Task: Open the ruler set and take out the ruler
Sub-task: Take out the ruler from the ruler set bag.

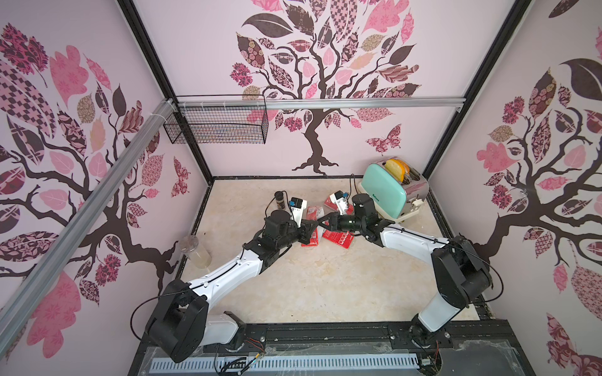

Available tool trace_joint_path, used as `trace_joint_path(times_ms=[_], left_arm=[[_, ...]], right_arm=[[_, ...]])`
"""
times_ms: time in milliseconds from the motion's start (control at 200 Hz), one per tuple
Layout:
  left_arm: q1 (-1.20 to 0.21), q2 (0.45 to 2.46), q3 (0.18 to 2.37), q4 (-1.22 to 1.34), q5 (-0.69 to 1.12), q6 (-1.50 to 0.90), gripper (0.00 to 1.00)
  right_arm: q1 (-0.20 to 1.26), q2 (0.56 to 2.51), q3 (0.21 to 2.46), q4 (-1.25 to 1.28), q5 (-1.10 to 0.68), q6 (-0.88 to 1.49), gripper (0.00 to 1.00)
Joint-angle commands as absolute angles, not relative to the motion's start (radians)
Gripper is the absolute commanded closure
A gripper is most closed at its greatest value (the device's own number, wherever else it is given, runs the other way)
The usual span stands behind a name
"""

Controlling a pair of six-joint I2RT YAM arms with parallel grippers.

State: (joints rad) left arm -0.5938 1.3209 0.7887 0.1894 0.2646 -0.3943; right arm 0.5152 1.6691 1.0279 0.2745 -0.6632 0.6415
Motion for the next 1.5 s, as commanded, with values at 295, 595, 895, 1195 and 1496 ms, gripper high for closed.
trace_joint_path(times_ms=[295,595,895,1195,1496], left_arm=[[-0.591,1.297,0.772,0.275,0.279,-0.391,1.00],[-0.594,1.283,0.761,0.293,0.298,-0.390,1.00],[-0.596,1.293,0.752,0.298,0.299,-0.385,1.00],[-0.604,1.310,0.761,0.298,0.286,-0.367,1.00],[-0.615,1.311,0.773,0.278,0.242,-0.340,1.00]], right_arm=[[0.516,1.685,1.060,0.300,-0.690,0.675,0.75],[0.522,1.710,1.072,0.316,-0.680,0.692,0.77],[0.527,1.719,1.081,0.330,-0.677,0.707,0.81],[0.535,1.740,1.109,0.311,-0.675,0.713,0.81],[0.545,1.762,1.137,0.256,-0.685,0.694,0.81]])
